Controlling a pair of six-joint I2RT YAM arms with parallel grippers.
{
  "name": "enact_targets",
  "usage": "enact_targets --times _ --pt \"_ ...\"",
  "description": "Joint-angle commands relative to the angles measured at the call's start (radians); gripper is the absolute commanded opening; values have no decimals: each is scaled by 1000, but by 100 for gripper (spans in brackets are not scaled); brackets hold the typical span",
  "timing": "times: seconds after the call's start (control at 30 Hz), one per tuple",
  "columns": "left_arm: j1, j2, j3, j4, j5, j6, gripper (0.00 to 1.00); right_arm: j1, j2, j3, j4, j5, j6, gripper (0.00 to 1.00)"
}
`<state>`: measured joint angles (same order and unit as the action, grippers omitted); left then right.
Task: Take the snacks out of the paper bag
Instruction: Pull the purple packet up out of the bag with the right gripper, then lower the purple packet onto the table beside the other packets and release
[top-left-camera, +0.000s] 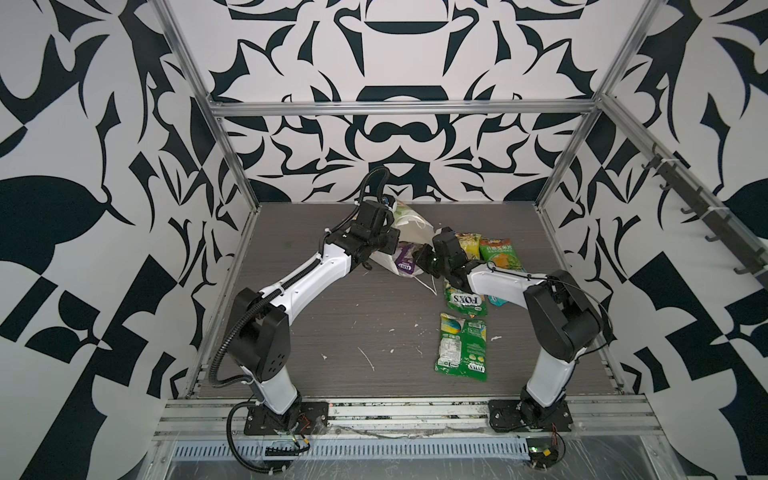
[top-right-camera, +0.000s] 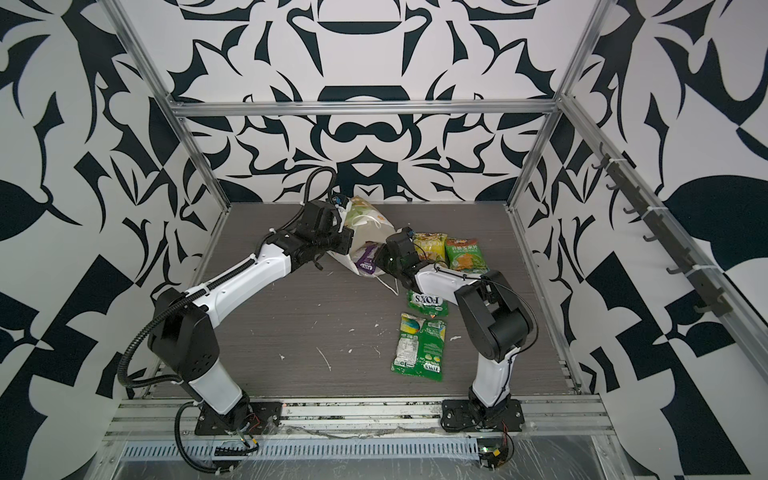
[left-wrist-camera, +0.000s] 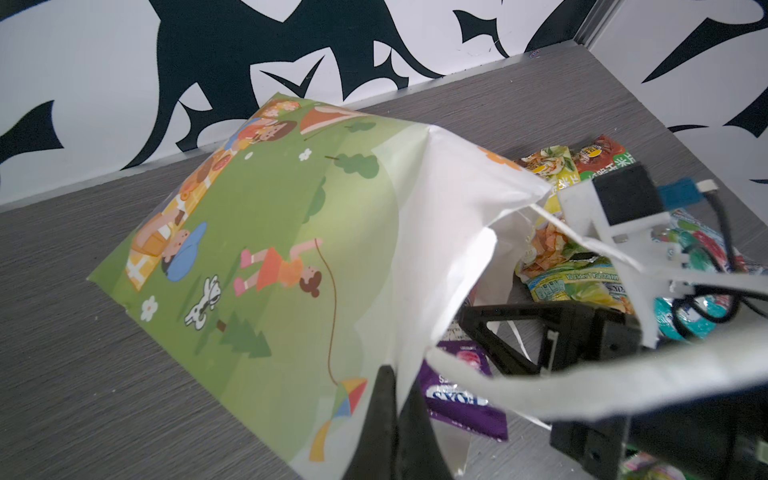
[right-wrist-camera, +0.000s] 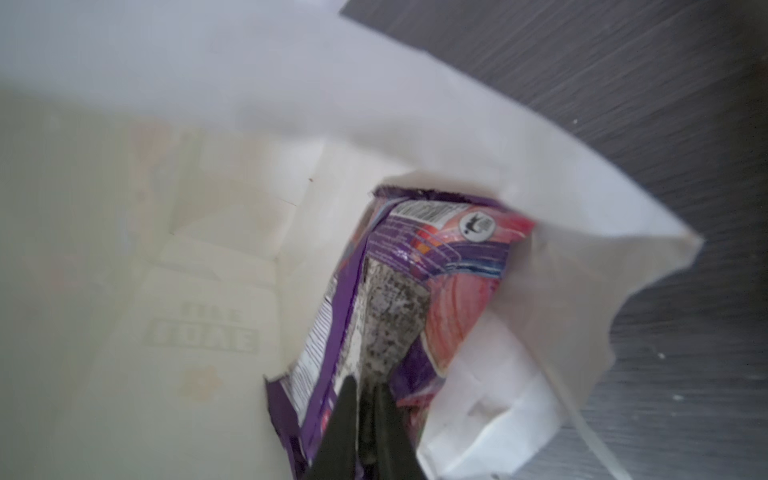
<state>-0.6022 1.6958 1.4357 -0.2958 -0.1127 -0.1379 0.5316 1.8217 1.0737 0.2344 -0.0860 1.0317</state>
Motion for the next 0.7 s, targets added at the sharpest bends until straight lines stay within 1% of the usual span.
enact_targets --times 0.0,0.13,0.23,0.3,0.33,0.6,0.63,0.67 --pt "3 7 25 -30 1 -9 0 -4 -14 35 6 -18 21 22" --pt "4 0 22 -31 -1 -7 0 -18 -7 9 23 -55 67 26" --pt "4 2 26 -30 3 -7 0 -18 -7 2 16 -63 71 31" --pt "4 6 29 -31 5 -6 0 -21 -5 4 5 -73 77 35" --pt "4 8 32 -31 8 -7 0 -22 -1 7 -1 -71 79 40" --pt "3 18 36 -29 33 -15 0 -22 94 75 29 -137 139 43" --pt "4 19 34 -28 40 -16 0 -21 106 87 26 -139 150 44" --pt "2 18 32 -26 41 -16 0 -19 116 99 20 -141 156 48"
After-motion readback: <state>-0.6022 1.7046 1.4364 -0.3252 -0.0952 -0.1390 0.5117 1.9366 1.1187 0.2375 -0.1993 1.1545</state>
